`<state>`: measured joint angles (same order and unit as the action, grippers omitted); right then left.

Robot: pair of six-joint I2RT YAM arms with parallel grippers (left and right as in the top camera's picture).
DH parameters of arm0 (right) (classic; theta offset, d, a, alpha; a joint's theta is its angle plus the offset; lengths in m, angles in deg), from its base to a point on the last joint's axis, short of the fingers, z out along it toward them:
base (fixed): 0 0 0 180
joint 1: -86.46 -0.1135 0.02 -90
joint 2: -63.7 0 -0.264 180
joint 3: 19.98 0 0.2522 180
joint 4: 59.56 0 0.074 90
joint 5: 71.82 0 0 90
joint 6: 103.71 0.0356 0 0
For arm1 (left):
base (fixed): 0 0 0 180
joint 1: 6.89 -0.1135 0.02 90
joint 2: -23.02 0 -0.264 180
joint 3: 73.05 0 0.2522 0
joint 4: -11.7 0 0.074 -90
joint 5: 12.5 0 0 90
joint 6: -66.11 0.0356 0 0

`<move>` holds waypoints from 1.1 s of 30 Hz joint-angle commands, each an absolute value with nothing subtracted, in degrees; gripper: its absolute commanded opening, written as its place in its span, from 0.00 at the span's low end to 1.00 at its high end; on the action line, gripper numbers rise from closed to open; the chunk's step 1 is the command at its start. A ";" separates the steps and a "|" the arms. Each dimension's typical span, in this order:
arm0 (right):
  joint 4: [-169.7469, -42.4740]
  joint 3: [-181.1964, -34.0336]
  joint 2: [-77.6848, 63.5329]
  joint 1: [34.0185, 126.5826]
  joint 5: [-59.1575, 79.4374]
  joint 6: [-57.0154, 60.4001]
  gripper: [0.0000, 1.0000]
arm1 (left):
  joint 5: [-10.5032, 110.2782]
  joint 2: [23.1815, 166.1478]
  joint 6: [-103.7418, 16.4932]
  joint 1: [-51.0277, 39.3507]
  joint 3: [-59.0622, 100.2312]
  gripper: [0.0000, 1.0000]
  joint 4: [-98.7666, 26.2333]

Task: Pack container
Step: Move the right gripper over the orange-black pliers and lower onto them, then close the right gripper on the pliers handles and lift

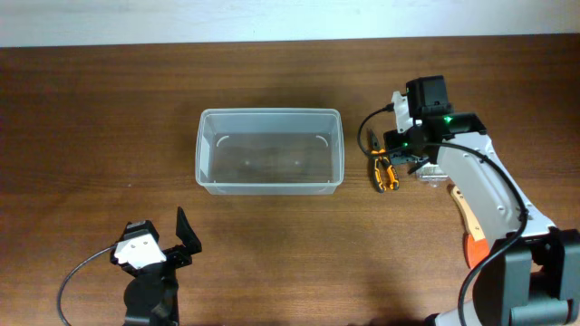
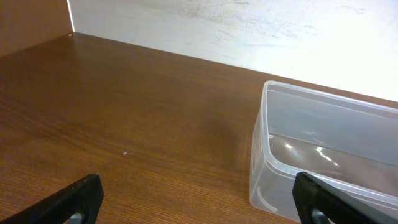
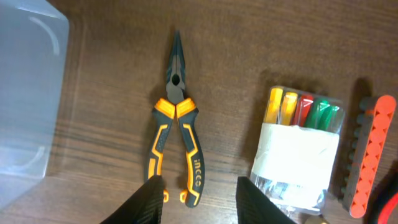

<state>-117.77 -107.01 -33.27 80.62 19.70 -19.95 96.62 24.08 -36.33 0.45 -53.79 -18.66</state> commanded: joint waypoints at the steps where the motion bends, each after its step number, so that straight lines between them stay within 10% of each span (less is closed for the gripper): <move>1: -117.53 -106.14 -36.20 80.31 21.12 -25.06 0.39 | 96.81 23.71 -35.83 0.62 -53.97 0.99 -18.77; 33: -117.60 -106.01 -47.39 80.49 21.89 -20.27 0.36 | 96.81 23.71 -35.83 0.62 -53.97 0.99 -18.77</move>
<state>-117.79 -106.58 -46.93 80.64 21.21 -20.95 96.62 24.08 -36.33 0.45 -53.79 -18.68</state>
